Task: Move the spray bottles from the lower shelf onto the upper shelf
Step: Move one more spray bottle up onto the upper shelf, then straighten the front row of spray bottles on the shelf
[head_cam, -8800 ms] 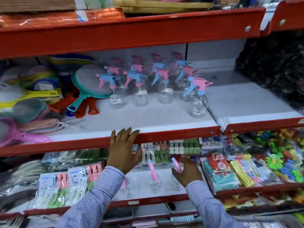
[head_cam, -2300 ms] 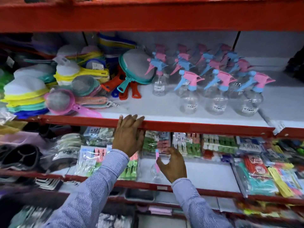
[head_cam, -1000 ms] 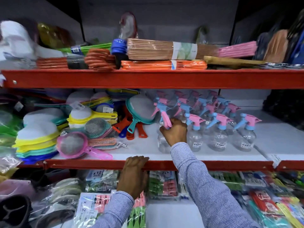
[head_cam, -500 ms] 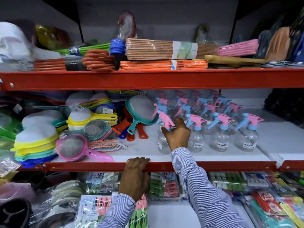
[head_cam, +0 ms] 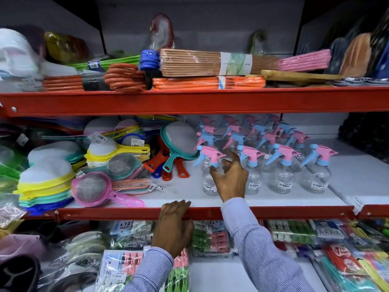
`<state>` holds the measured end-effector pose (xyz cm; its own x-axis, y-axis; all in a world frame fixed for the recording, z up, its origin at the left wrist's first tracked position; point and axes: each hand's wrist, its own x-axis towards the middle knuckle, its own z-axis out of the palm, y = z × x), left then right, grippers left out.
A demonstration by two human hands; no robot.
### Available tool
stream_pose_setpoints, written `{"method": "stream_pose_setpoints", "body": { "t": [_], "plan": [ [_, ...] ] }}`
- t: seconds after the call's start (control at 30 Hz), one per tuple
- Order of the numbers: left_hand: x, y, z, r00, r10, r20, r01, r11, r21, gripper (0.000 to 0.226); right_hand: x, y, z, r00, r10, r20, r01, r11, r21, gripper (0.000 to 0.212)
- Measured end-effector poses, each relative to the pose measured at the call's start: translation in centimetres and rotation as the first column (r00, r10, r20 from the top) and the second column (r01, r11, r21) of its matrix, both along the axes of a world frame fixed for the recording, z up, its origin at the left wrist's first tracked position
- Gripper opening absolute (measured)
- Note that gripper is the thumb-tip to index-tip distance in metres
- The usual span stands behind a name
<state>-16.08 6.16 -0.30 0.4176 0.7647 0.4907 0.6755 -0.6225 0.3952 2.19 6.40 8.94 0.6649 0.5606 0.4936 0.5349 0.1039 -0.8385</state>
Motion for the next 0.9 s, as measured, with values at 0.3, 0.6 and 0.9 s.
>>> {"method": "stream_pose_setpoints", "body": {
  "t": [0.3, 0.6, 0.9],
  "plan": [
    [4.7, 3.5, 4.5, 0.928, 0.065, 0.368, 0.091, 0.917, -0.389, 0.065, 2.7, -3.0, -5.4, 0.996, 0.088, 0.018, -0.080, 0.960, -0.268, 0.035],
    [8.6, 6.1, 5.0, 0.883, 0.042, 0.468, 0.244, 0.811, -0.532, 0.065, 4.3, -1.2, -4.7, 0.954, 0.292, 0.072, -0.239, 0.879, -0.412, 0.035],
    [8.7, 5.9, 4.9, 0.891, 0.048, 0.450, 0.189, 0.864, -0.466, 0.070, 4.4, -0.7, -5.1, 0.960, 0.278, 0.037, -0.244, 0.892, -0.381, 0.039]
  ]
}}
